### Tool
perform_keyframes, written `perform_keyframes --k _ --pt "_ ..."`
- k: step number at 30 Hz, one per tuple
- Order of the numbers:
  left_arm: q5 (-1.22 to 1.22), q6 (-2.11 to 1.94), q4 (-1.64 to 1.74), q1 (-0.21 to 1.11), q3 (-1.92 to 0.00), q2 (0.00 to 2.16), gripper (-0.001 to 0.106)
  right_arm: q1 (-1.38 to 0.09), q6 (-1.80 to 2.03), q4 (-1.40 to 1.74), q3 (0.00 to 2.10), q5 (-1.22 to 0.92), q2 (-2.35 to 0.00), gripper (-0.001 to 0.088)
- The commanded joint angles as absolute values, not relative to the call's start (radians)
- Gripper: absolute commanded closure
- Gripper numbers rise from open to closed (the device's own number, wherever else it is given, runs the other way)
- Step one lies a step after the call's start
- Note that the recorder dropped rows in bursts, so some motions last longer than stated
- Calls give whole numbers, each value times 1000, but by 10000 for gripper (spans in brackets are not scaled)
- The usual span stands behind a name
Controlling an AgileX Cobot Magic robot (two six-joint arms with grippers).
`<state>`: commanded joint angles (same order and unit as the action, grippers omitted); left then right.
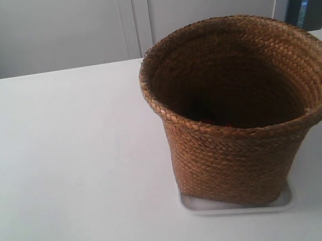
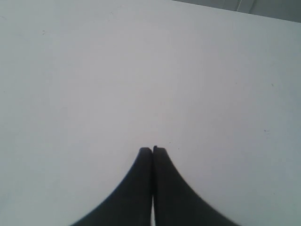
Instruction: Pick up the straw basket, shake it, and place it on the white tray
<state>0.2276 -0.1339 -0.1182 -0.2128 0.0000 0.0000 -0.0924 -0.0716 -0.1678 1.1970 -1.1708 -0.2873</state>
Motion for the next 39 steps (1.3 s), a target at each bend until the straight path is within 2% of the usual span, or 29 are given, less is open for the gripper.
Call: perform_keyframes --k 11,17,23,31,39 --pt "228 -134 -118 -213 0 0 1053 -92 -81 -166 1197 -1164 -288 868" --pt "228 -134 -115 -213 0 0 1053 -92 -97 -164 1135 -990 -288 868" --pt "228 -134 -115 -213 0 0 1053 -92 -139 -152 854 -698 -288 868" --pt "228 -134 -115 -213 0 0 1053 -92 -136 -141 396 -162 -292 868" --pt "228 -134 -115 -213 0 0 1053 -92 -96 -141 63 176 -267 868"
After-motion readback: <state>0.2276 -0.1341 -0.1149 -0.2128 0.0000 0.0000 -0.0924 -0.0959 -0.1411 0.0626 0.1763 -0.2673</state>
